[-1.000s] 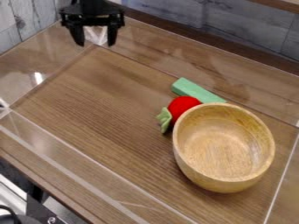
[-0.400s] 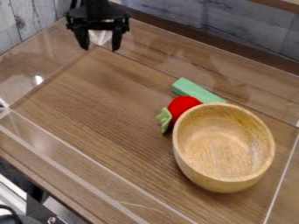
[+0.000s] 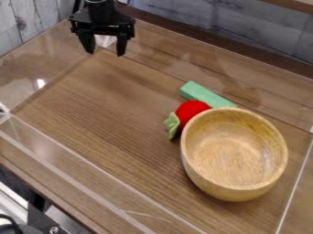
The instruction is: Move the red fruit to the right
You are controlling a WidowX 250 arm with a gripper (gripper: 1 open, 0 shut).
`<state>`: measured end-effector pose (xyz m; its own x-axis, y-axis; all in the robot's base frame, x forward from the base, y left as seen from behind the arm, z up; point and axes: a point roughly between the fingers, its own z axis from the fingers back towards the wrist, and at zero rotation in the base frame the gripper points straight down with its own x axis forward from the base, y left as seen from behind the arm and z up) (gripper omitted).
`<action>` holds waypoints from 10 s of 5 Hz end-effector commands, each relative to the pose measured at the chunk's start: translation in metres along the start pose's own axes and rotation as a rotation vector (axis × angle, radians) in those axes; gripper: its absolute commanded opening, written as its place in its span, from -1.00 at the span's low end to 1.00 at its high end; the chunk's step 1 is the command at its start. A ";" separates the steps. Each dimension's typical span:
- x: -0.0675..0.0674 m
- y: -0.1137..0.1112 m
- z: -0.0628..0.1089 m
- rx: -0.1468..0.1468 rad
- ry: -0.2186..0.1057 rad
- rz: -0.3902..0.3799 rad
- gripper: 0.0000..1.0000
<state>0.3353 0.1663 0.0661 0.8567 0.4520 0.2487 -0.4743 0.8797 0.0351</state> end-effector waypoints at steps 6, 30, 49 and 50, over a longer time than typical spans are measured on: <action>-0.038 -0.063 0.023 -0.096 0.084 -0.485 1.00; -0.097 -0.185 0.042 -0.155 0.105 -1.031 1.00; -0.110 -0.182 0.001 -0.164 0.063 -1.031 1.00; -0.107 -0.172 -0.001 -0.155 0.070 -0.941 1.00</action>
<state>0.3184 -0.0354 0.0180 0.8879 -0.4531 0.0793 0.4511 0.8915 0.0419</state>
